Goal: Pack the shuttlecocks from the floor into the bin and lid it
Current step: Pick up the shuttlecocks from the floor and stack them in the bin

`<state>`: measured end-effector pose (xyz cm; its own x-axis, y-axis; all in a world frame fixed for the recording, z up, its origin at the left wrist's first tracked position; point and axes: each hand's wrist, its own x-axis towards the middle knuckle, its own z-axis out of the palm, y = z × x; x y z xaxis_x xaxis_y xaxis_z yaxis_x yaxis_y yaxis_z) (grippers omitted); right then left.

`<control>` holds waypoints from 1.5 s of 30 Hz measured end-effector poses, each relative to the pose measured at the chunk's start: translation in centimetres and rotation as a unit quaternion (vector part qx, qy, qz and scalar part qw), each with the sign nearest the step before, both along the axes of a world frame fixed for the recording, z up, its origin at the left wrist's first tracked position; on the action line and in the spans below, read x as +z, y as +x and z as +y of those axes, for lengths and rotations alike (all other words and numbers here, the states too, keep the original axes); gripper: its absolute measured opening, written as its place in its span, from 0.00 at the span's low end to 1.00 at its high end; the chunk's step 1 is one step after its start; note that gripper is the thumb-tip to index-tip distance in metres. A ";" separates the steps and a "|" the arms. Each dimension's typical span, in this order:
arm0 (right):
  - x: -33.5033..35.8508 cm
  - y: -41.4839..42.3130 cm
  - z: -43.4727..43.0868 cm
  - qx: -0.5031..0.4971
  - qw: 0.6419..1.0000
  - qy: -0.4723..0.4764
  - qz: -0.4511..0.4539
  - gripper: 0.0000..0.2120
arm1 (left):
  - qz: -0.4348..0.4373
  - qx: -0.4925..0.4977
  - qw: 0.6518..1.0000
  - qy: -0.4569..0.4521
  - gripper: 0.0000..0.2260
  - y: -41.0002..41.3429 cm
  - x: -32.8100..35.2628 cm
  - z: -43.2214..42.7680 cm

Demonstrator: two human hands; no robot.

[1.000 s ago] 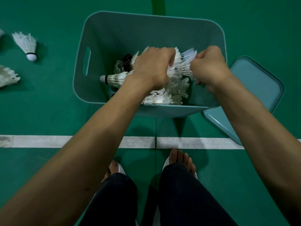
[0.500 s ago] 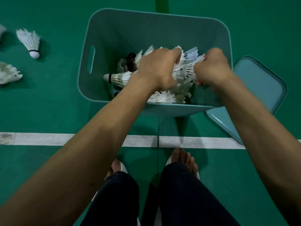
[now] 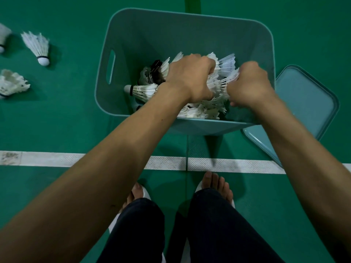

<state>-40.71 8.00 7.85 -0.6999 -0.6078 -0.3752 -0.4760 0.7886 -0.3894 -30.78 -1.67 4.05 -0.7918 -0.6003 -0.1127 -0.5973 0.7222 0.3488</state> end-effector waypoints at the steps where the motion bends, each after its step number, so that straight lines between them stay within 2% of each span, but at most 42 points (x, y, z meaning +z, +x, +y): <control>1: -0.2 -0.3 -0.2 -0.011 0.999 -0.005 -0.041 0.07 | 0.001 -0.002 1.000 0.003 0.18 0.0 -0.1 0.0; 3: -1.0 -1.0 -0.7 -0.030 0.995 0.000 -0.098 0.10 | 0.001 -0.005 1.000 0.006 0.20 -0.1 -0.2 -0.1; 9: -2.1 -1.8 -2.0 -0.077 0.983 -0.003 -0.164 0.14 | 0.005 -0.010 1.000 0.006 0.23 -0.2 -0.5 -0.6; 16: -2.3 -1.0 -1.9 -0.028 0.994 0.016 -0.104 0.13 | -0.028 -0.033 0.999 0.017 0.26 -0.4 -0.4 -0.6; 21: -2.4 -1.0 -2.1 -0.012 0.991 0.051 -0.119 0.13 | -0.035 -0.030 0.999 -0.001 0.21 -0.3 -0.3 -0.8; 25: -0.9 -1.3 -1.5 0.023 0.998 0.058 -0.004 0.09 | -0.028 -0.028 0.999 -0.001 0.21 -0.5 -0.5 -1.0; 31: 1.2 -1.5 0.2 0.035 0.995 -0.026 0.086 0.12 | -0.005 -0.034 0.998 0.060 0.25 0.3 0.7 -1.3; 34: 2.3 -0.9 0.3 0.041 0.991 -0.089 0.086 0.11 | 0.026 -0.013 0.997 0.071 0.24 2.1 2.8 -1.7; 38: 3.5 2.6 -0.7 0.082 0.979 -0.166 0.084 0.09 | 0.082 0.033 0.996 0.032 0.18 6.8 5.9 -2.2; 45: 6.1 14.1 -4.9 0.228 0.932 -0.277 0.045 0.09 | 0.179 0.172 0.969 0.000 0.12 17.8 7.9 -3.7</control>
<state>-26.60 3.07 13.93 -0.3353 -0.9326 0.1336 -0.7631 0.1857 -0.6190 -12.99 -5.40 11.90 -0.5334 -0.8354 0.1323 -0.6426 0.5020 0.5789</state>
